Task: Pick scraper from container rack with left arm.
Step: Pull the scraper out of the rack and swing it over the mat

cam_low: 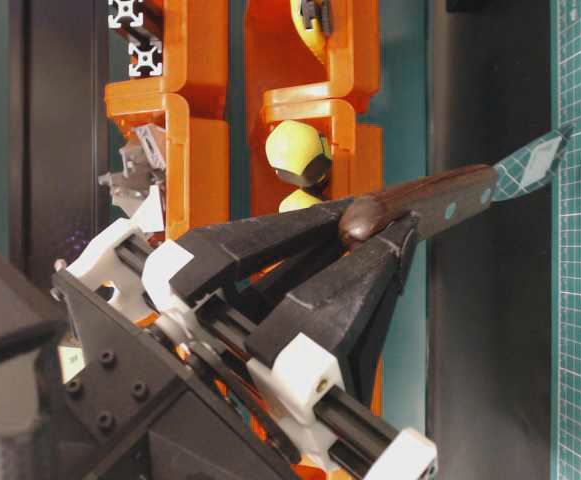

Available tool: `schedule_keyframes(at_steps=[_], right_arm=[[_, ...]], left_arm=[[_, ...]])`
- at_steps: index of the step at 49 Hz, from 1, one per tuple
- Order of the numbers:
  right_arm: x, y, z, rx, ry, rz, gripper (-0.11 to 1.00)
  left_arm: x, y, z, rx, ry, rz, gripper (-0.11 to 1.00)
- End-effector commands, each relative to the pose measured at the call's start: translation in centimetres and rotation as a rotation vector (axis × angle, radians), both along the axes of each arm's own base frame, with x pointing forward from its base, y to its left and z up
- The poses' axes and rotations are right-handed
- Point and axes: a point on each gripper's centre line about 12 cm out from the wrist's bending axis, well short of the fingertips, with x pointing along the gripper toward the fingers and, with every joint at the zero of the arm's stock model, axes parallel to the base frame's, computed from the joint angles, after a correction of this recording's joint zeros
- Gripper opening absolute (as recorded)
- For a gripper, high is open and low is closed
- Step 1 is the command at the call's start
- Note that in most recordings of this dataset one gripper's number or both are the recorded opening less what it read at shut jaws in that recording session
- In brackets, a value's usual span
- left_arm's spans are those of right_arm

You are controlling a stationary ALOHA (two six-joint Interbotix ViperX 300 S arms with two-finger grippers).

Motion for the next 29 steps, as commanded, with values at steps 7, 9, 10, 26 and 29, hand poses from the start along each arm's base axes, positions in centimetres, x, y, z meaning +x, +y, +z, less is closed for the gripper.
schedule_keyframes(at_steps=[7,9,10,26,29], right_arm=[[0.1,0.0,1.2,0.000,-0.023,-0.002,0.01],[0.1,0.0,1.2,0.002,-0.023,0.000,0.01],[0.1,0.0,1.2,0.000,-0.025,-0.002,0.01],[0.0,0.0,1.4,0.001,-0.031,-0.002,0.01],[0.0,0.0,1.3,0.000,-0.029,-0.002,0.01]], left_arm=[[0.0,0.0,1.1,-0.051,-0.046,0.032,0.21],[0.0,0.0,1.0,-0.062,-0.049,0.039,0.21],[-0.1,0.0,0.9,-0.068,-0.050,0.042,0.21],[-0.8,0.1,-0.6,-0.178,-0.065,0.118,0.21],[-0.9,0.1,-0.7,-0.199,-0.070,0.140,0.31]])
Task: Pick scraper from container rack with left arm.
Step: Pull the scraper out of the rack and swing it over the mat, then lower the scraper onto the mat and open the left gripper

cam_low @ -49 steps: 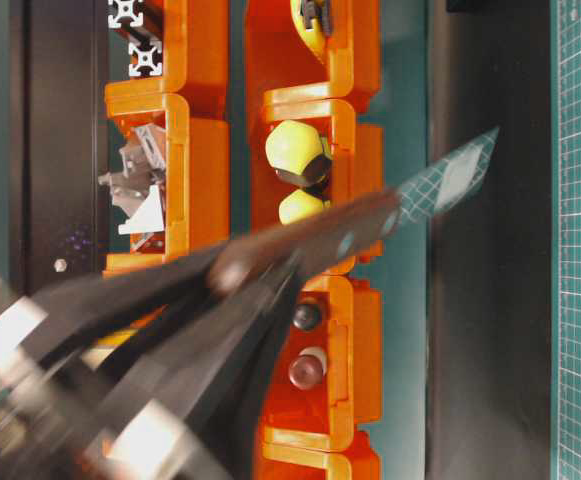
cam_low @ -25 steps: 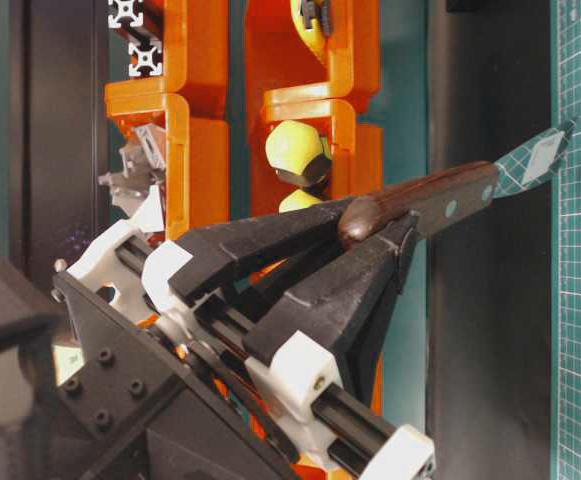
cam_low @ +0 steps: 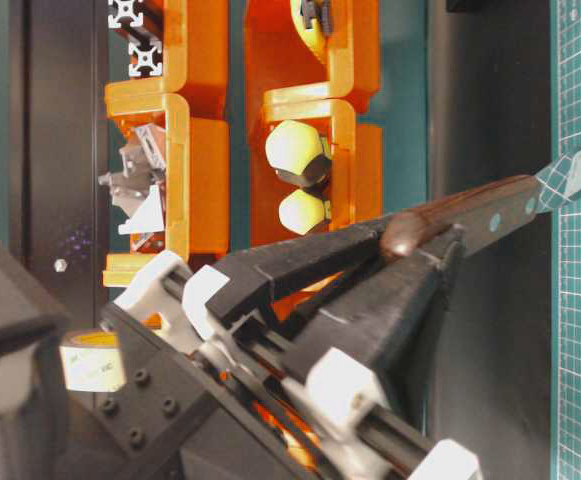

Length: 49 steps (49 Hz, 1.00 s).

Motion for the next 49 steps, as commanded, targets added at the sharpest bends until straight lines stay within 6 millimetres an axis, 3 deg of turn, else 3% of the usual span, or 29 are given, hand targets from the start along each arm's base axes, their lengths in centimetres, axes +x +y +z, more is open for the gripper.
schedule_keyframes(at_steps=[1,8,12,30,39,49], right_arm=[[0.1,0.0,1.3,0.001,-0.026,-0.001,0.01],[0.1,0.0,1.1,0.002,-0.020,0.000,0.01],[0.1,0.0,1.0,0.002,-0.017,-0.001,0.01],[0.0,0.0,0.8,0.009,0.003,-0.001,0.01],[0.0,0.0,0.6,0.019,0.017,-0.002,0.01],[-0.1,0.1,0.8,0.024,0.008,0.000,0.01]], left_arm=[[-0.1,0.2,1.0,-0.043,-0.038,0.034,0.37],[-0.9,0.3,0.6,-0.112,-0.050,0.116,0.78],[-1.3,0.1,0.2,-0.167,-0.063,0.172,0.90],[-4.2,-2.2,-1.8,-0.454,-0.122,0.422,0.88],[-6.5,-3.1,-4.4,-0.513,-0.080,0.462,0.88],[-7.7,-3.4,-4.7,-0.572,-0.081,0.483,0.88]])
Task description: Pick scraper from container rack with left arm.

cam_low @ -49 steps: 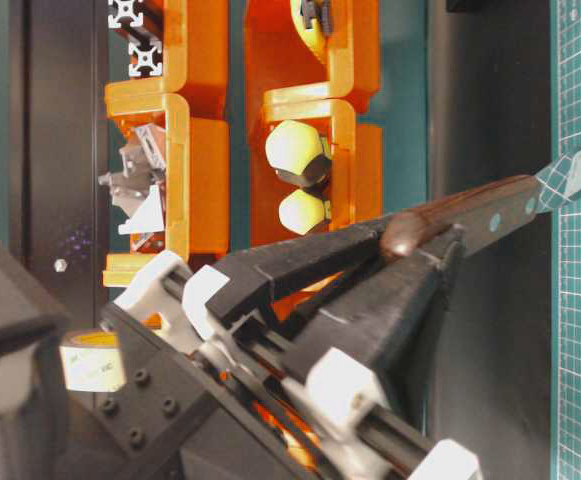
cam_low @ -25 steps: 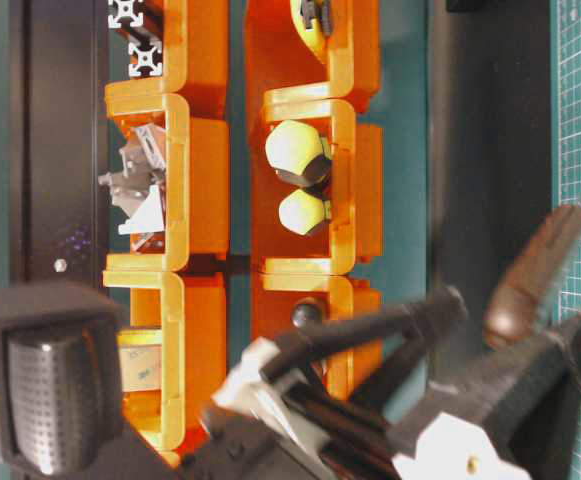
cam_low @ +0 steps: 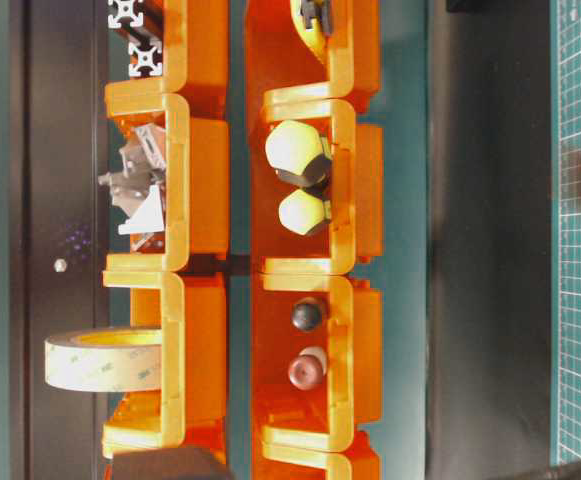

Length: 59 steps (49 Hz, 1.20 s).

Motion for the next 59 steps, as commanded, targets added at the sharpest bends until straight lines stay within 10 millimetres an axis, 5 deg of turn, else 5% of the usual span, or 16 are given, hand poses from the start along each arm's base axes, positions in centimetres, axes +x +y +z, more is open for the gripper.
schedule_keyframes(at_steps=[1,20,49,59], right_arm=[[0.0,0.0,1.3,0.006,-0.029,0.001,0.01],[-0.4,0.1,1.5,0.008,-0.042,0.001,0.01],[-0.5,0.1,1.5,0.007,-0.045,-0.001,0.01],[-0.5,0.0,1.4,0.007,-0.046,-0.001,0.01]], left_arm=[[-0.5,-0.3,1.6,-0.036,-0.043,0.000,0.88],[-5.6,0.2,8.6,-0.128,-0.216,-0.101,0.88],[-15.4,6.8,19.2,-0.198,-0.645,-0.249,0.87],[-17.7,8.7,20.6,-0.146,-0.736,-0.277,0.85]])
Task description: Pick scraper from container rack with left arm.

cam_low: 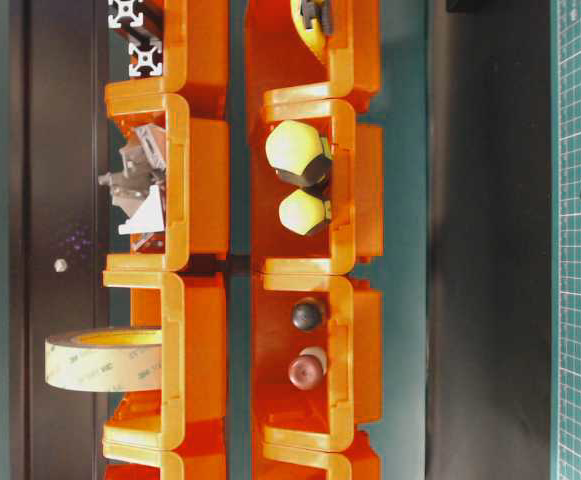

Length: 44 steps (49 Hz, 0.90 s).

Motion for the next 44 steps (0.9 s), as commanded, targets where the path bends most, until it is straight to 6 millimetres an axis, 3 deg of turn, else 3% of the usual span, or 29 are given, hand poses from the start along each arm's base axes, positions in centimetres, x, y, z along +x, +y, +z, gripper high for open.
schedule_keyframes(at_steps=[1,22,44], right_arm=[[0.1,0.0,1.0,0.003,-0.022,0.000,0.01],[0.1,0.0,0.8,0.003,-0.019,-0.002,0.01],[0.1,0.0,0.7,0.000,-0.017,-0.002,0.01]], left_arm=[[-0.7,0.9,0.7,-0.001,-0.041,0.016,0.85],[-2.2,3.0,-0.2,-0.028,-0.076,0.089,0.84],[-2.4,3.4,-0.6,-0.029,-0.073,0.114,0.84]])
